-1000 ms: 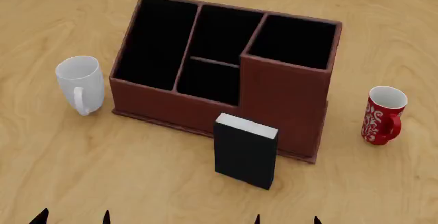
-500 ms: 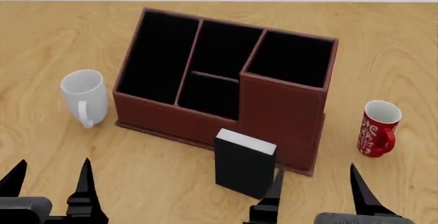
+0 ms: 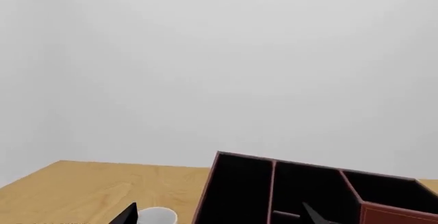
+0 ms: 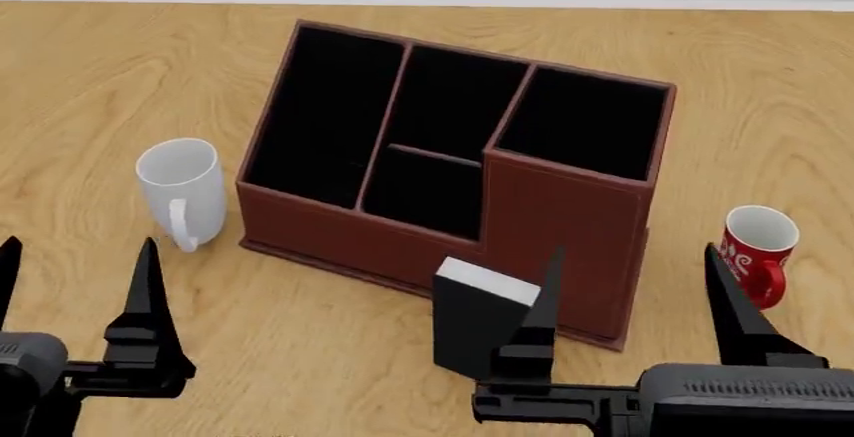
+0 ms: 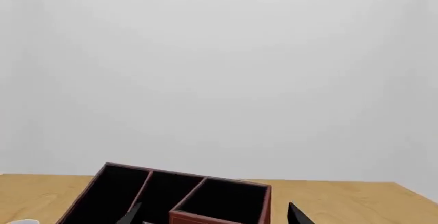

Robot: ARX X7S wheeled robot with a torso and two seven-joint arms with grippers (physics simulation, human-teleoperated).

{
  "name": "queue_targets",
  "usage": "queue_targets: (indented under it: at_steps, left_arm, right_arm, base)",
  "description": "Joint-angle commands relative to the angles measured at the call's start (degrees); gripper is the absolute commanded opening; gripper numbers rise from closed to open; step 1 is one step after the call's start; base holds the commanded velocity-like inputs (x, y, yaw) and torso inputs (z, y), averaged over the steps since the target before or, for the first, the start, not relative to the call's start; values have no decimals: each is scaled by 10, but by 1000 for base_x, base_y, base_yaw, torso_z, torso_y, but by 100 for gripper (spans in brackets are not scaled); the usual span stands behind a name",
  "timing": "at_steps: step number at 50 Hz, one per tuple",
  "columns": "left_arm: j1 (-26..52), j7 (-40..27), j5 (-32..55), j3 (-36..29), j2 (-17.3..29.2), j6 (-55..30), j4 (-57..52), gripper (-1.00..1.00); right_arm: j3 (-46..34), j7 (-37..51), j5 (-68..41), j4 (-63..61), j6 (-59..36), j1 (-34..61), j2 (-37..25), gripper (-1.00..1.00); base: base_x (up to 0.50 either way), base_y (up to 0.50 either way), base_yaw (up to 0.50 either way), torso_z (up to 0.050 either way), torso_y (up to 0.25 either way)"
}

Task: Pick up the book and place it in the right compartment of the caddy.

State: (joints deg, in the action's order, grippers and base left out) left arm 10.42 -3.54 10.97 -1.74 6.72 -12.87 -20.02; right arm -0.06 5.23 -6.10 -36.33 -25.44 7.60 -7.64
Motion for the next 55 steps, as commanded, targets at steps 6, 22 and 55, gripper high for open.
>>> queue_targets:
  at_steps: [6,22,55]
  left_arm:
    - [2,-23,0,6,13,11,-16,100]
    - [-10,-55,-40,-5,23,37,-31,100]
    - [-28,-68,-31,-2,44,54,-32,100]
  right_arm:
    - [-18,15,7,-16,-14,5,-11,100]
    - [-30,15,-7,-19,-15,8,-17,100]
    - [-63,28,-6,-26,-23,10,-30,100]
  base:
    - [0,0,500,0,0]
    - [0,0,500,0,0]
    - [0,0,500,0,0]
